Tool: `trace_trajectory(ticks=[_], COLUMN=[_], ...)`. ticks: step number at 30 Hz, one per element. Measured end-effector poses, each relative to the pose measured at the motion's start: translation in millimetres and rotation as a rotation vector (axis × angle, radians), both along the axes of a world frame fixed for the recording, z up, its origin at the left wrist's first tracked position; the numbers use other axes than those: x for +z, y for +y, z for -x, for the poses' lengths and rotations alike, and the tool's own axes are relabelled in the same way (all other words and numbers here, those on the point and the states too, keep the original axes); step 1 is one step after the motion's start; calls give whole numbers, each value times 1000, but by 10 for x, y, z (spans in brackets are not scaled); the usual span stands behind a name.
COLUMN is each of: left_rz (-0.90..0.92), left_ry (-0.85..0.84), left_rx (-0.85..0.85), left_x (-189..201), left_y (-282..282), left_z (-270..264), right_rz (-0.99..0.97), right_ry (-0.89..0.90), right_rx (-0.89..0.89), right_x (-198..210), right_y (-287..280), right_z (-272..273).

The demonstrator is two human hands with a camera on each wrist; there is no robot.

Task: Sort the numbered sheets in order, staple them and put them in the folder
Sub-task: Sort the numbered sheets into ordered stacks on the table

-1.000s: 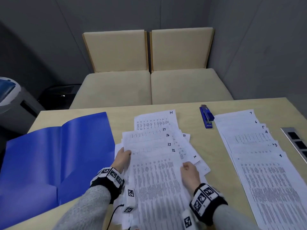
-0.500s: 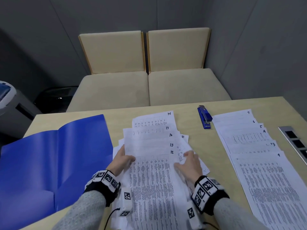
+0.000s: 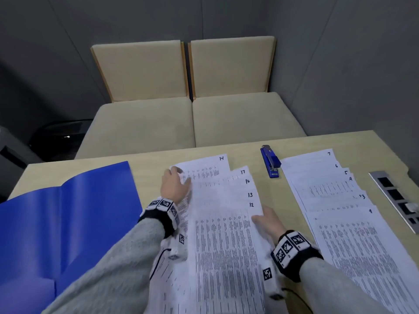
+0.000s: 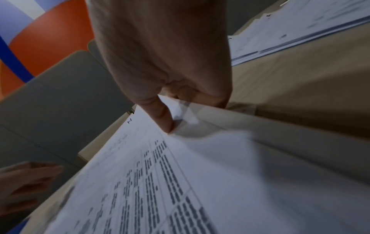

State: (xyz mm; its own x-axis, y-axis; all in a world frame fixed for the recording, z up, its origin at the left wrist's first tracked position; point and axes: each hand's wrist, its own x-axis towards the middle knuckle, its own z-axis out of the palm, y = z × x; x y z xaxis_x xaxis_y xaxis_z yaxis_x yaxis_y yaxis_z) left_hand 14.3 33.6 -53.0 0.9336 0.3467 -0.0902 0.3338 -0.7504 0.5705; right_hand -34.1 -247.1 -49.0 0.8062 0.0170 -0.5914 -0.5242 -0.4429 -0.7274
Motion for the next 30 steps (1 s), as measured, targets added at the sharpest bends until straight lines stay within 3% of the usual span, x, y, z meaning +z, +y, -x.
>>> trace_trajectory(ticks=[3, 8, 10, 13, 18, 22, 25, 30], left_rz=[-273, -166, -246, -294, -12, 109, 43, -211], left_ry=[84, 389, 395, 355, 211, -114, -294, -455], left_rx=[55, -138, -203, -173, -11, -11, -111, -272], left_x=[-10, -69, -65, -66, 15, 245, 421, 593], left_y=[170, 366, 319, 287, 449, 403, 292, 217], left_z=[-267, -594, -616, -618, -554, -319, -62, 263], right_rz=[43, 57, 61, 67, 255, 644, 723, 783], right_ry=[38, 48, 51, 50, -27, -256, -311, -196], right_rx=[32, 34, 47, 71, 33, 237, 463, 664], right_x=[-72, -143, -179, -210, -178, -63, -29, 12], right_y=[-13, -39, -53, -50, 29, 79, 22, 27], right_z=[49, 13, -14, -41, 44, 66, -161, -535])
